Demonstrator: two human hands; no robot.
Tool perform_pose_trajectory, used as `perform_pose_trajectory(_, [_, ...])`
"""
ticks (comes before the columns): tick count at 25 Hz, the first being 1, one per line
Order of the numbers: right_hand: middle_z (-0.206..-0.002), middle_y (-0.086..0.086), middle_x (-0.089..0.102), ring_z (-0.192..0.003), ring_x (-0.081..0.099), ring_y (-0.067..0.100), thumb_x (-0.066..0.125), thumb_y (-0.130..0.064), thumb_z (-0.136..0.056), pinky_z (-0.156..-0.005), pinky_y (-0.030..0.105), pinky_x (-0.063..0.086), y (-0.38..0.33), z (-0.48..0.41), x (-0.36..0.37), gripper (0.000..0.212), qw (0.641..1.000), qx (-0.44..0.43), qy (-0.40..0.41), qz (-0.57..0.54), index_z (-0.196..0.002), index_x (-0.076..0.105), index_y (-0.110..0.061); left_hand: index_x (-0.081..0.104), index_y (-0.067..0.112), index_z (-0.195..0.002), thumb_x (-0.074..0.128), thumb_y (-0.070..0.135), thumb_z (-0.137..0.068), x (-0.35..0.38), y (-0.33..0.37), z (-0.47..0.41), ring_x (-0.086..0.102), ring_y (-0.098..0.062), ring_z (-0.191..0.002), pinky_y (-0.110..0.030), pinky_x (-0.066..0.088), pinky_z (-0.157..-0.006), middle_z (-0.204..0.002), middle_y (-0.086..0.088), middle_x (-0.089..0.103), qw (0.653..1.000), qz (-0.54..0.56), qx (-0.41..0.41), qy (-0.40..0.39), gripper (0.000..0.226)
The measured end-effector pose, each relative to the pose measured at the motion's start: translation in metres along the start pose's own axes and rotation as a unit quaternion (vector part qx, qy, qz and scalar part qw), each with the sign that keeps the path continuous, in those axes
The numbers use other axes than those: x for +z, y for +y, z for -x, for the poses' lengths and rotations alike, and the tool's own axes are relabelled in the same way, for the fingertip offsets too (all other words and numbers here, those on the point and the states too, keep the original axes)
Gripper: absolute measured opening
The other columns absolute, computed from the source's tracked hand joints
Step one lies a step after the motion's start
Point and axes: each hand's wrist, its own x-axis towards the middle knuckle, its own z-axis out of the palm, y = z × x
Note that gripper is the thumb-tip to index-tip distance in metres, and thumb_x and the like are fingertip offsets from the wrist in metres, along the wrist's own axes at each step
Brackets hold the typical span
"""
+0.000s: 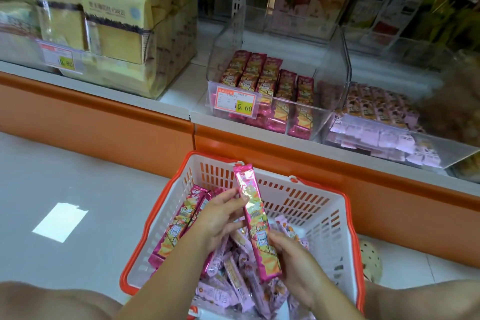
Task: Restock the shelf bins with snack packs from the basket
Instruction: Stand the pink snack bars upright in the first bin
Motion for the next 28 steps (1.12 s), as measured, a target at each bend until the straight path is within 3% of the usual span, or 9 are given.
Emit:
perform_pose_trajectory(5, [-0.101,0.004,0.073,-0.089,0.07,0.014,0.07,-0.001,-0.082,-0.066,0.019,0.054,-0.053,0.028,0.023,0.031,0.964,-0.153,0.063,0.206,-0.105,0.071,-0.022,0.058,0.016,-0.123,0.069,0.013,-0.077,0.013,0.05,0.022,0.069,-0.022,-0.096,-0.038,0.056,-0.081,-0.109,-0.009,0.072,0.995,0.011,0.077,-0.065,0.046])
perform_pose_trajectory(9, [-0.099,0.0,0.074,-0.089,0.069,0.012,0.072,-0.008,-0.08,-0.078,0.028,0.056,-0.125,0.059,0.056,0.032,0.925,-0.292,0.054,0.238,-0.098,0.074,-0.034,0.061,0.019,-0.117,0.067,0.019,-0.078,0.034,0.141,0.041,0.069,-0.019,-0.093,-0.029,0.059,-0.068,-0.109,-0.008,0.071,0.975,-0.016,0.204,-0.088,0.04])
perform_pose_trajectory(11, [-0.095,-0.003,0.075,-0.086,0.071,0.014,0.068,-0.013,-0.085,-0.072,0.034,0.057,-0.169,0.067,0.077,0.027,0.914,-0.342,0.067,0.207,-0.103,0.071,-0.033,0.062,0.022,-0.114,0.065,0.019,-0.086,0.037,0.183,0.038,0.066,-0.016,-0.094,-0.027,0.057,-0.072,-0.106,-0.006,0.068,0.942,-0.062,0.328,0.036,0.028])
perform_pose_trajectory(13, [-0.089,-0.005,0.075,-0.076,0.071,0.011,0.063,-0.012,-0.089,-0.057,0.025,0.055,-0.214,0.065,0.098,0.021,0.894,-0.394,0.092,0.191,-0.102,0.067,-0.028,0.057,0.026,-0.123,0.061,0.021,-0.091,0.03,0.212,0.026,0.058,-0.012,-0.101,-0.025,0.047,-0.09,-0.116,-0.003,0.061,0.854,-0.226,0.422,0.204,0.032])
perform_pose_trajectory(15, [-0.09,-0.003,0.072,-0.073,0.069,0.013,0.061,-0.014,-0.092,-0.056,0.021,0.055,-0.252,0.046,0.113,0.018,0.864,-0.422,0.149,0.231,-0.104,0.062,-0.027,0.045,0.023,-0.139,0.054,0.027,-0.095,0.021,0.221,0.009,0.048,-0.014,-0.124,-0.024,0.032,-0.103,-0.138,-0.003,0.049,0.804,-0.344,0.405,0.266,0.045])
perform_pose_trajectory(20, [-0.104,0.013,0.067,-0.081,0.062,0.025,0.056,-0.016,-0.094,-0.068,0.03,0.05,-0.3,-0.035,0.11,0.037,0.807,-0.313,0.29,0.409,-0.13,0.05,-0.015,0.042,0.027,-0.141,0.043,0.028,-0.1,0.016,0.201,-0.028,0.046,-0.017,-0.13,-0.03,0.034,-0.105,-0.134,0.005,0.054,0.871,-0.299,0.346,0.177,0.041])
perform_pose_trajectory(23, [-0.125,0.018,0.06,-0.096,0.06,0.026,0.055,-0.011,-0.092,-0.067,0.025,0.05,-0.296,-0.053,0.106,0.037,0.772,-0.196,0.237,0.556,-0.128,0.054,-0.005,0.05,0.032,-0.134,0.043,0.027,-0.099,0.014,0.199,-0.032,0.054,-0.014,-0.117,-0.031,0.04,-0.096,-0.124,0.009,0.061,0.873,-0.278,0.355,0.185,0.036])
perform_pose_trajectory(25, [-0.13,0.018,0.057,-0.115,0.057,0.031,0.059,-0.012,-0.089,-0.088,0.032,0.049,-0.293,-0.054,0.106,0.041,0.729,-0.137,0.214,0.635,-0.129,0.053,-0.002,0.051,0.034,-0.132,0.043,0.027,-0.099,0.013,0.198,-0.033,0.055,-0.012,-0.115,-0.033,0.042,-0.098,-0.121,0.012,0.062,0.876,-0.266,0.361,0.176,0.035])
perform_pose_trajectory(28, [-0.136,0.012,0.054,-0.117,0.056,0.028,0.058,-0.019,-0.092,-0.095,0.03,0.046,-0.291,-0.04,0.11,0.051,0.684,-0.167,0.225,0.673,-0.141,0.044,-0.009,0.054,0.032,-0.127,0.046,0.029,-0.099,0.016,0.19,-0.025,0.057,-0.007,-0.111,-0.026,0.043,-0.091,-0.111,0.019,0.063,0.88,-0.234,0.377,0.168,0.029])
